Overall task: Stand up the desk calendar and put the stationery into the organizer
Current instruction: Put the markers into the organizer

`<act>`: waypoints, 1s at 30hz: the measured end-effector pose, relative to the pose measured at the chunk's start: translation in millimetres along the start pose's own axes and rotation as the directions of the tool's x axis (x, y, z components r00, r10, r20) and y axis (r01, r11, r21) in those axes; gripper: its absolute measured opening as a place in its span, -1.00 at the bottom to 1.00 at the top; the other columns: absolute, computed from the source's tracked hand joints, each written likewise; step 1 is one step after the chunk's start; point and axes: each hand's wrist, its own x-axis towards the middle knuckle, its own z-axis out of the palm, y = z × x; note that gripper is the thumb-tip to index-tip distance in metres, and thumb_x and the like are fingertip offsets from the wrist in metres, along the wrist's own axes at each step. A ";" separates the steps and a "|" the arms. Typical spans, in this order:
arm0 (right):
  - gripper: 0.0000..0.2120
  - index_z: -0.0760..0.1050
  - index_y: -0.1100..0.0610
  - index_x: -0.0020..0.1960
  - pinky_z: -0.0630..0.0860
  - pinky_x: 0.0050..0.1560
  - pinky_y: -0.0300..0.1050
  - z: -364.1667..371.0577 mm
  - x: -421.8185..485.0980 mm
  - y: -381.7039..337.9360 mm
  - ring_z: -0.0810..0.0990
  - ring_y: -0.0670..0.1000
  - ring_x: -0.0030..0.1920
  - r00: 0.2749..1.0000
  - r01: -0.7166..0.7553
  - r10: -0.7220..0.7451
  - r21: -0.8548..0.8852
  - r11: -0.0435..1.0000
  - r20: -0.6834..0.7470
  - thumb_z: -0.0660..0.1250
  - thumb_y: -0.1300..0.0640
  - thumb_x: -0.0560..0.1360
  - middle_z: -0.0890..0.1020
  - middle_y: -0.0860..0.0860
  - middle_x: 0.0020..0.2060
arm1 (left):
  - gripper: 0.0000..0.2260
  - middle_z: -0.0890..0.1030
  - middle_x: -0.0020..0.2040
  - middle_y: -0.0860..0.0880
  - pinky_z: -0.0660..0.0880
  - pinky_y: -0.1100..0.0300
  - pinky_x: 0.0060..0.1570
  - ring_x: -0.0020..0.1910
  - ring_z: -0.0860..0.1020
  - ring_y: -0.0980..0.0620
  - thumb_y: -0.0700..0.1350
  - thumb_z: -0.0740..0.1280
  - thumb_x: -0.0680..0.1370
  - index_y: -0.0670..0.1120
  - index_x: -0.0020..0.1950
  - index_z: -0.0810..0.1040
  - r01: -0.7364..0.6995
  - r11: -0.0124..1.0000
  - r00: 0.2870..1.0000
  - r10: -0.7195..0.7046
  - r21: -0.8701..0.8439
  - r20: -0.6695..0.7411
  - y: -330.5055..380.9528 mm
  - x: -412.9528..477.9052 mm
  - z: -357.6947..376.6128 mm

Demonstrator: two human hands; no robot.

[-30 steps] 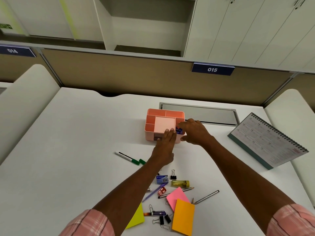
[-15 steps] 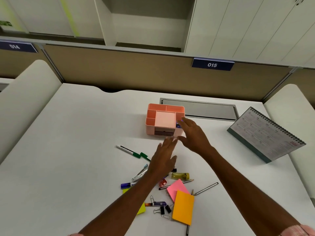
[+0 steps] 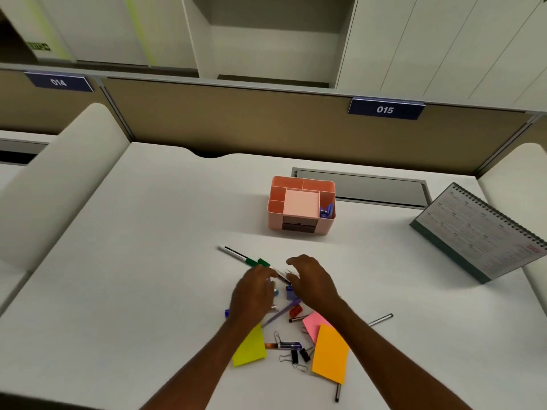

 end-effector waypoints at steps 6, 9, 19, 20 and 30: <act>-0.80 0.56 0.13 0.20 0.54 0.04 0.03 17.3 31.8 -31.4 0.54 0.13 0.15 0.997 0.073 -0.069 -0.133 0.988 0.040 0.32 0.14 0.59 0.60 0.09 0.10 | -0.64 0.60 0.33 -0.10 0.52 0.00 0.31 0.36 0.55 -0.11 -0.28 0.44 0.54 -0.11 0.34 0.61 0.002 0.969 1.000 0.006 0.245 -0.031 -36.8 34.5 -32.1; -0.89 0.55 0.15 0.09 0.53 -0.09 0.00 24.5 43.4 -42.0 0.57 0.15 0.06 0.996 0.081 -0.072 -0.204 0.976 0.051 0.33 0.20 0.57 0.60 0.10 0.00 | -0.59 0.60 0.35 -0.12 0.50 -0.01 0.32 0.37 0.55 -0.13 -0.24 0.49 0.51 -0.11 0.36 0.60 -0.033 0.940 0.999 0.024 0.341 0.031 -52.7 44.3 -34.8; -0.82 0.55 0.15 0.10 0.47 -0.13 -0.05 42.5 52.6 -40.3 0.57 0.13 0.05 0.995 0.099 -0.085 -0.285 0.953 0.061 0.41 0.27 0.51 0.58 0.11 0.03 | -0.81 0.66 -0.08 0.00 0.57 0.13 -0.16 -0.09 0.62 -0.01 -0.17 0.56 0.44 -0.01 0.04 0.72 -0.178 0.904 0.984 0.159 0.388 0.081 -56.2 56.9 -26.1; -0.83 0.56 0.14 0.08 0.46 -0.15 -0.06 43.4 52.6 -39.5 0.57 0.12 0.03 0.994 0.105 -0.095 -0.278 0.955 0.049 0.41 0.27 0.51 0.58 0.10 0.01 | -0.82 0.65 -0.10 0.02 0.56 0.14 -0.18 -0.10 0.60 0.01 -0.17 0.56 0.44 0.01 0.01 0.72 -0.198 0.896 0.980 0.178 0.397 0.086 -56.2 57.7 -25.8; -0.66 0.51 0.04 0.36 0.61 0.01 -0.11 -21.6 70.0 -47.7 0.61 0.02 0.07 0.940 0.125 -0.080 0.115 0.985 -0.332 0.38 0.10 0.59 0.65 0.02 0.14 | -0.70 0.68 0.19 0.00 0.64 0.12 0.04 0.12 0.65 0.01 -0.06 0.41 0.62 0.00 0.35 0.57 -0.123 0.988 0.970 0.139 0.090 -0.202 8.2 91.4 -66.4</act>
